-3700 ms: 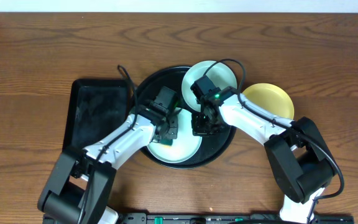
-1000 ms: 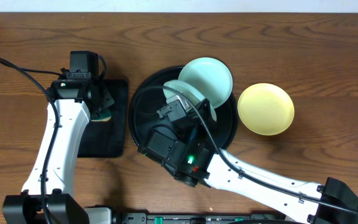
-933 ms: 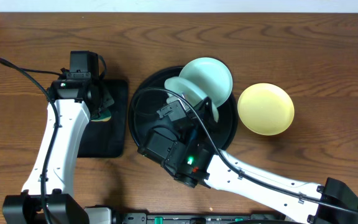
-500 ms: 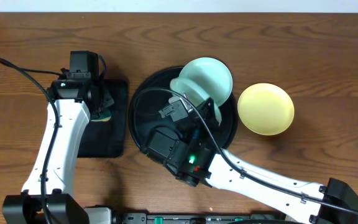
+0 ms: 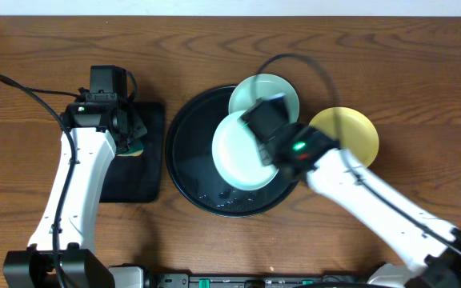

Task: Clean dirty plates on tray and stack at the side
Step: 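Lift the mint-green plate with the right gripper and stack it on the yellow plate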

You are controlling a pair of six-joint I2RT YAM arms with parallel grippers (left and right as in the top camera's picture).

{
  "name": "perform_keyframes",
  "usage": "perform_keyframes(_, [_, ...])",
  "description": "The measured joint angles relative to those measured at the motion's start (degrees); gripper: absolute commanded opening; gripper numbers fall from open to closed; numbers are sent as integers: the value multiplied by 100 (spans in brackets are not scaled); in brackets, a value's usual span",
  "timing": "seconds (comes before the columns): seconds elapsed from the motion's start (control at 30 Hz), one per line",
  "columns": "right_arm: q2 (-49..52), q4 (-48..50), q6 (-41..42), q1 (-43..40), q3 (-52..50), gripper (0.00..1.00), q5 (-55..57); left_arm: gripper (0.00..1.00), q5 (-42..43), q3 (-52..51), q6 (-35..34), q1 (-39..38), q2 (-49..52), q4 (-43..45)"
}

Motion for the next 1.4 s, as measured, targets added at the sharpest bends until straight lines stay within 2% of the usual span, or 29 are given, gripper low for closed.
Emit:
perform_keyframes(0.13, [-422, -120, -61, -1202, 0, 1, -1034, 8, 2, 0, 0, 0, 0, 0])
perform_keyframes(0.27, [-599, -426, -85, -2240, 4, 1, -1534, 8, 2, 0, 0, 0, 0, 0])
perform_keyframes(0.47, [-597, -811, -105, -3587, -9, 1, -1620, 8, 2, 0, 0, 0, 0, 0])
perform_keyframes(0.6, [-597, -728, -107, -4135, -238, 1, -1364, 8, 2, 0, 0, 0, 0, 0])
perform_keyframes(0.77, [-597, -343, -125, -4524, -787, 1, -1123, 8, 2, 0, 0, 0, 0, 0])
perform_keyframes(1.2, [-595, 1126, -131, -4562, -2079, 3, -1012, 7, 2, 0, 0, 0, 0, -26])
perform_keyframes(1.33, [-586, 1545, -168, -4562, -2269, 27, -1029, 8, 2, -2, 0, 0, 0, -24])
perform_keyframes(1.4, [-586, 1661, -155, -4562, -2271, 33, -1091, 8, 2, -2, 0, 0, 0, -26])
